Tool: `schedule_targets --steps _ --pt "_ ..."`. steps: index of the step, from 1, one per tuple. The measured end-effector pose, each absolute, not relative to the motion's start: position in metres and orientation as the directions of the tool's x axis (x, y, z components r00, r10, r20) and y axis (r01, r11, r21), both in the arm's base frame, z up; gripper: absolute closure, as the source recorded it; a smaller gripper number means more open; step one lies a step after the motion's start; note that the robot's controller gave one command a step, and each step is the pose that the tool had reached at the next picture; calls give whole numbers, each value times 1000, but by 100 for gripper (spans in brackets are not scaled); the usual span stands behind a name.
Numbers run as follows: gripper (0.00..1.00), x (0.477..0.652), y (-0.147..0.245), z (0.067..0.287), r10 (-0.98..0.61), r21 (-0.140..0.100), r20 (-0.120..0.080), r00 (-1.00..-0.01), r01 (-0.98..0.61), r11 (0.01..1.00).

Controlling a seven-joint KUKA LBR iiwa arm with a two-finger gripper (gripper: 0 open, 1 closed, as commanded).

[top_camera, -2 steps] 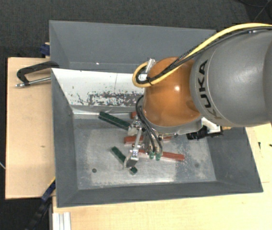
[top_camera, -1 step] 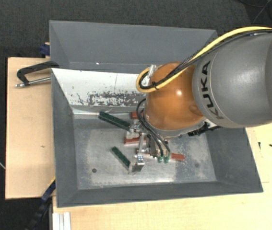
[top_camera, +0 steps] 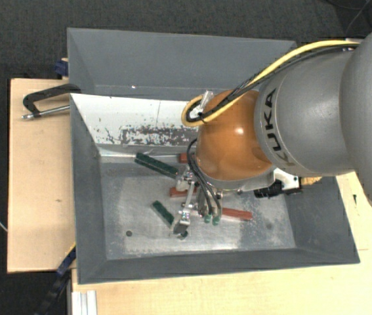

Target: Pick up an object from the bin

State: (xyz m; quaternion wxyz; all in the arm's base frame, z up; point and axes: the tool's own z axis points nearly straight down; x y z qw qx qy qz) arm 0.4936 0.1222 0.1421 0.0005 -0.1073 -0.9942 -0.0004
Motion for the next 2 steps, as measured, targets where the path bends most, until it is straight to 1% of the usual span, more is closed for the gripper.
schedule_targets --steps 1,2 --pt "0 502 55 97 237 1 0 -972 237 972" --pt "100 514 29 77 108 1 0 -994 108 994"
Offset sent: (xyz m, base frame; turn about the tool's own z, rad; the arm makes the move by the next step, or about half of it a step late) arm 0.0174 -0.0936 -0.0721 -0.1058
